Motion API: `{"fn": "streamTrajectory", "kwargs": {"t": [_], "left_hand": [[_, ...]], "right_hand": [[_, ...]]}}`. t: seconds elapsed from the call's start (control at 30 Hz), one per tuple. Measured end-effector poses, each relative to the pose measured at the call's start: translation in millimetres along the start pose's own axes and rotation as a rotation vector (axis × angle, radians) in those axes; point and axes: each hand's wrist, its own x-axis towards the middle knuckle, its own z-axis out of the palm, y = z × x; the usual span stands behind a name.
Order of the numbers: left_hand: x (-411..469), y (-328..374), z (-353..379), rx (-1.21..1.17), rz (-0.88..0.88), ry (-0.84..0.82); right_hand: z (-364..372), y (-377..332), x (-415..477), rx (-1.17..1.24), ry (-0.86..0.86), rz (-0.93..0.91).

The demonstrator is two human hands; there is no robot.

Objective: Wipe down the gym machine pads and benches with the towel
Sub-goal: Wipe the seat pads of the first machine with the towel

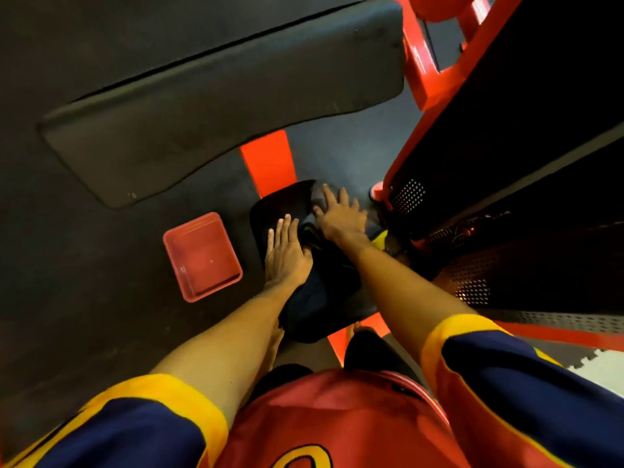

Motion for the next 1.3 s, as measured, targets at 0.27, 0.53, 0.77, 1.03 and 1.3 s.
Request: {"fn": "streamTrajectory", "kwargs": {"t": [0.27,0.53,0.77,1.03,1.3], "left_hand": [[7,6,4,-0.028,-0.121,0.064],[11,11,10,0.108,-0.197,0.075],[12,10,11,0.138,-0.191,0.057],[13,12,12,0.091,-0.205,0.098],[13,15,8,0.138,-0.223,0.06]], "right_hand": [[2,52,-30,-0.092,0.003,-0.25],[-13,-8,39,-0.025,-0.06,-0.297],[-5,36,15,-0.217,-0.036,-0.584],[-8,-12,95,0.124,-0.028,-0.189],[0,3,63,-0.141,0.001,-0.41]]}}
